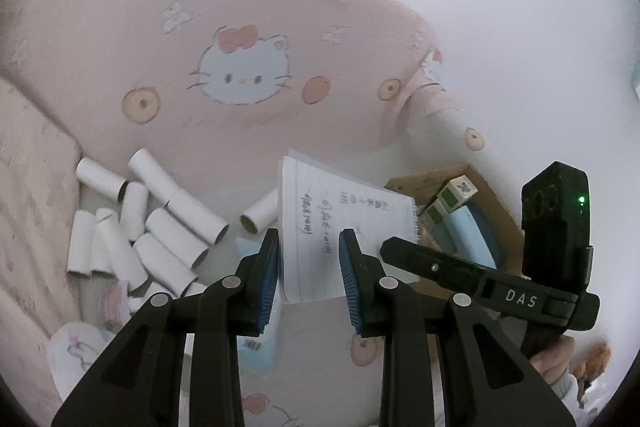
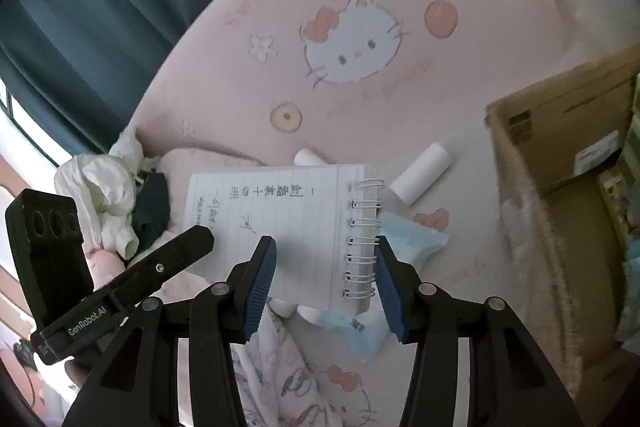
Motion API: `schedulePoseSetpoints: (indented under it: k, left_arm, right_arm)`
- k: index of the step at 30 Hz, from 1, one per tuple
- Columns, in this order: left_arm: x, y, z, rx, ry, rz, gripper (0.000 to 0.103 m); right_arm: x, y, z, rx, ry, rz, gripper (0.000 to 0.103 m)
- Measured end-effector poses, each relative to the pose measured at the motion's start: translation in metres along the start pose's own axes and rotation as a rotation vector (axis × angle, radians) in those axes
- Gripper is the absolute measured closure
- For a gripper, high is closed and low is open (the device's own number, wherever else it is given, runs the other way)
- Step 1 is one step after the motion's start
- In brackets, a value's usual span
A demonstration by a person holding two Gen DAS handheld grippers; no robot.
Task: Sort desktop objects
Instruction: 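Carry the notepad with the left gripper over the cardboard box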
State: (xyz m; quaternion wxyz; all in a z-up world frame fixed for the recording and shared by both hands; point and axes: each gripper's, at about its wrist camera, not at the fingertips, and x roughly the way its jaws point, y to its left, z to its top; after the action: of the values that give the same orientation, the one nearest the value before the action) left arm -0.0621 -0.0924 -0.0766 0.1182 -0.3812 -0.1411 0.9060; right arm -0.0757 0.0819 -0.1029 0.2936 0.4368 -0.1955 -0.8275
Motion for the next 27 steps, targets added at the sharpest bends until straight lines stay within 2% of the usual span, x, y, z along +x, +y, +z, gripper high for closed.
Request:
schedulePoseSetpoints:
  k: [8,19,27]
  left_arm:
    - [0.023,-0.057,0.015,0.107,0.023,-0.066,0.071]
    - [0.085,-0.137,0.020,0.248,0.109,-0.231,0.071]
    - [0.119,-0.187,0.027,0.299,0.162,-0.328,0.071]
  right_arm:
    - [-0.045,-0.028,-0.003,0.030,-0.086,-0.051,0.056]
    - [-0.119,-0.093,-0.026,0.151,-0.203,-0.212,0.056]
    - [-0.164,-0.126,-0.030,0.204,-0.274,-0.316,0.056]
